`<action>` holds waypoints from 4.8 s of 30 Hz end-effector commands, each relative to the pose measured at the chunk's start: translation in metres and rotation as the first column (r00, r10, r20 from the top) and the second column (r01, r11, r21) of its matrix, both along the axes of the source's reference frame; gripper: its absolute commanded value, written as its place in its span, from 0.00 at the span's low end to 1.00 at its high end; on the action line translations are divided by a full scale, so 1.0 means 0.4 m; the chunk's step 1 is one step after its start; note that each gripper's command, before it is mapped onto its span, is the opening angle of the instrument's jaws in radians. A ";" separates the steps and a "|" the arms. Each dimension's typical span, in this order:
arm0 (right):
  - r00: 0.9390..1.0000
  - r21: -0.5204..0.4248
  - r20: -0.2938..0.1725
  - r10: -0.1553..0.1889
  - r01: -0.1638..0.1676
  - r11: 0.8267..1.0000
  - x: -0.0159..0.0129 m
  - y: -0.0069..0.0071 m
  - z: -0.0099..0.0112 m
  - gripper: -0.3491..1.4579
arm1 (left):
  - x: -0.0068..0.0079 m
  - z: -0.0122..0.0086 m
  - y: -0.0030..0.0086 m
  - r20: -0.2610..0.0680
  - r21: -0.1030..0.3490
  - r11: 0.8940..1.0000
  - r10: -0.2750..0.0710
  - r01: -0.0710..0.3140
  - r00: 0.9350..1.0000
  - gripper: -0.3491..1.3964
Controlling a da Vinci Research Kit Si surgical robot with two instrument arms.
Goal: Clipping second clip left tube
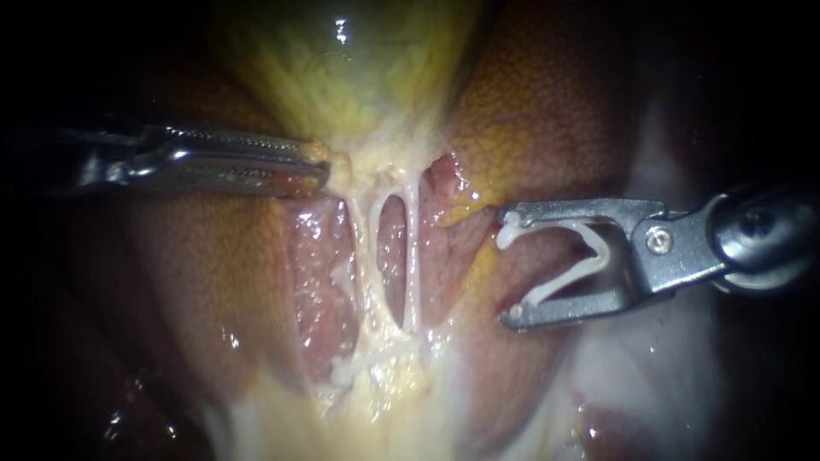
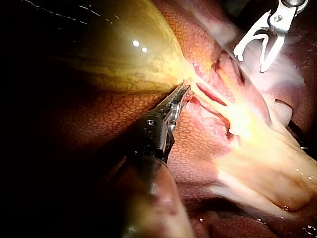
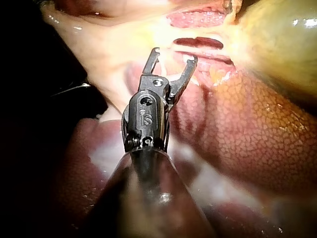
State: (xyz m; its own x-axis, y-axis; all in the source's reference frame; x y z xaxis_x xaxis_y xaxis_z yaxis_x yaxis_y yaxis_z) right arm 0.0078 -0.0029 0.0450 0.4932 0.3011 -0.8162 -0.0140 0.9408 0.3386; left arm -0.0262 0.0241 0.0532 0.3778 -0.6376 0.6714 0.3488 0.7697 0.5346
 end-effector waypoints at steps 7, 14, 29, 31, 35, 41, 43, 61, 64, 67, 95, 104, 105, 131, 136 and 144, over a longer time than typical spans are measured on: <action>1.000 -0.001 0.002 0.002 -0.002 1.000 0.0000 0.0000 0.0000 0.47 | 0.0012 -0.0024 0.0005 0.002 0.005 1.000 0.002 -0.002 1.000 0.00; 1.000 0.000 0.000 0.001 -0.001 1.000 0.0000 0.0001 0.0002 0.47 | 0.0061 -0.0115 0.0028 0.001 0.018 1.000 -0.001 0.001 1.000 0.00; 1.000 0.018 -0.019 -0.023 0.024 1.000 0.0018 0.0000 0.0005 0.47 | 0.0113 -0.0173 0.0059 0.003 0.011 0.999 -0.032 0.032 0.999 0.00; 0.999 0.026 -0.038 -0.030 0.031 0.999 0.0027 0.0002 0.0007 0.47 | 0.0113 -0.0173 0.0059 0.003 0.011 0.999 -0.032 0.032 0.999 0.00; 0.995 0.073 -0.091 -0.037 0.044 0.996 0.0056 0.0004 0.0016 0.47 | 0.0113 -0.0172 0.0059 0.003 0.011 0.999 -0.032 0.032 0.999 0.00; 0.983 0.190 -0.182 -0.010 0.045 0.981 0.0107 0.0010 0.0047 0.47 | 0.0113 -0.0172 0.0059 0.003 0.011 0.999 -0.032 0.032 0.999 0.00; 0.978 0.231 -0.208 -0.003 0.052 0.971 0.0123 0.0012 0.0062 0.47 | 0.0112 -0.0172 0.0059 0.003 0.011 0.999 -0.033 0.033 0.999 0.00; 0.953 0.377 -0.304 -0.017 0.137 0.916 0.0232 -0.0017 0.0182 0.47 | 0.0109 -0.0174 0.0057 0.002 0.011 0.999 -0.034 0.034 0.999 0.00; 0.954 0.378 -0.300 -0.016 0.134 0.916 0.0244 -0.0022 0.0206 0.47 | 0.0109 -0.0174 0.0056 0.002 0.011 0.999 -0.034 0.034 0.999 0.00; 0.955 0.378 -0.297 -0.014 0.131 0.916 0.0253 -0.0024 0.0232 0.47 | 0.0109 -0.0174 0.0056 0.002 0.011 0.999 -0.034 0.034 0.999 0.00; 0.937 0.393 -0.350 -0.017 0.163 0.905 0.0288 0.0007 0.0358 0.47 | 0.0101 -0.0169 0.0050 0.000 0.009 0.999 -0.036 0.036 0.999 0.00; 0.914 0.401 -0.406 -0.018 0.196 0.895 0.0337 -0.0014 0.0337 0.47 | 0.0100 -0.0168 0.0050 0.000 0.009 0.999 -0.036 0.036 0.999 0.00; 0.910 0.401 -0.415 -0.017 0.199 0.894 0.0340 -0.0016 0.0335 0.47 | 0.0100 -0.0168 0.0050 0.000 0.009 0.999 -0.036 0.036 0.999 0.00; 0.852 0.385 -0.516 -0.090 0.324 0.864 0.0377 -0.0097 0.0235 0.36 | 0.0101 -0.0168 0.0050 0.000 0.009 0.999 -0.036 0.036 0.999 0.00; 0.855 0.396 -0.511 -0.084 0.321 0.860 0.0377 -0.0096 0.0233 0.23 | 0.0101 -0.0168 0.0051 0.000 0.009 0.999 -0.036 0.036 0.999 0.00; 0.858 0.407 -0.508 -0.080 0.321 0.855 0.0378 -0.0098 0.0230 0.09 | 0.0101 -0.0168 0.0050 0.000 0.009 0.999 -0.036 0.036 0.999 0.00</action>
State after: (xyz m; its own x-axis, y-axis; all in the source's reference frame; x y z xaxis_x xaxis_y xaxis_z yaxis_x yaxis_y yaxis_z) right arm 0.0229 -0.0068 0.0543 0.1937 0.6392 -0.7443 0.4247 0.6292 0.6509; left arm -0.0222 0.0262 0.0465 0.3545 -0.6565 0.6659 0.3758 0.7521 0.5414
